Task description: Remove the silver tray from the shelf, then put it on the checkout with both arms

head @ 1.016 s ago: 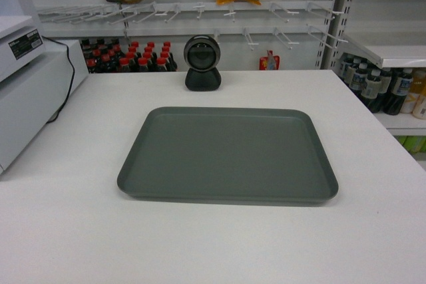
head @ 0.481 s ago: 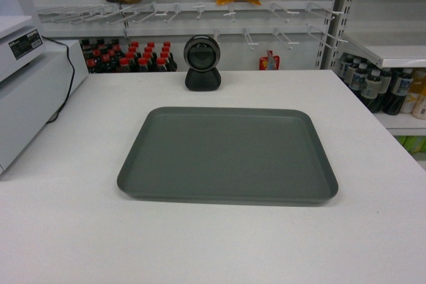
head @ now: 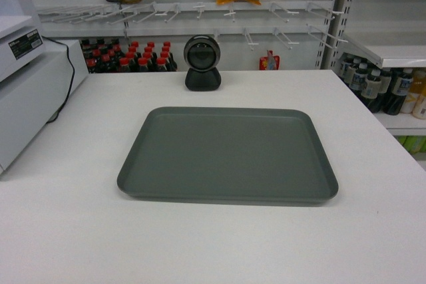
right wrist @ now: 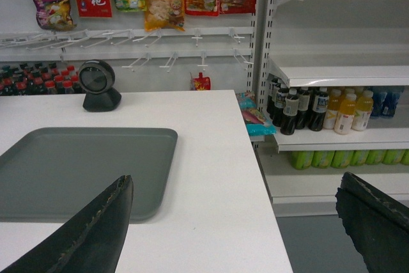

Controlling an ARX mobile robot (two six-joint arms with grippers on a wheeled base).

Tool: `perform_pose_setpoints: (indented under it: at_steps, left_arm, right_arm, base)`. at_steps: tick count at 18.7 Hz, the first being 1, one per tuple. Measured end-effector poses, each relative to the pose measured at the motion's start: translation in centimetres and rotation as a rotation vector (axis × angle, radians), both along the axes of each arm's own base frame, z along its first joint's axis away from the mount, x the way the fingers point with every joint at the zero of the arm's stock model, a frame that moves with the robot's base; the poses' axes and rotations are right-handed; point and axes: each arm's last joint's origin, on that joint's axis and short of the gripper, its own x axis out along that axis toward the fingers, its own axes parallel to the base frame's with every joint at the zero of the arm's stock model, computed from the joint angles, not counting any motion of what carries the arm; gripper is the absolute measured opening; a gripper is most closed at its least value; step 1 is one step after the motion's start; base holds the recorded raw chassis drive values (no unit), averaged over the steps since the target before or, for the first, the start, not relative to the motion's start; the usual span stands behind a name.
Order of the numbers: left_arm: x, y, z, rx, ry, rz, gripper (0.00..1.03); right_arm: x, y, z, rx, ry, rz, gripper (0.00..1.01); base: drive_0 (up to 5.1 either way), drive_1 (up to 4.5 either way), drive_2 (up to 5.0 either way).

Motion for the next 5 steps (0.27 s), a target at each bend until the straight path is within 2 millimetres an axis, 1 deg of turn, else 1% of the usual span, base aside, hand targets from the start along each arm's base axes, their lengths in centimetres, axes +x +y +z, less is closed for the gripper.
perform_pose_setpoints:
  at_steps: [5]
  left_arm:
    - [0.00, 0.00, 0.00, 0.000, 0.000, 0.000, 0.98]
  right_arm:
    - [0.00, 0.00, 0.00, 0.000, 0.000, 0.000, 0.98]
  base:
    - [0.0, 0.00, 0.0]
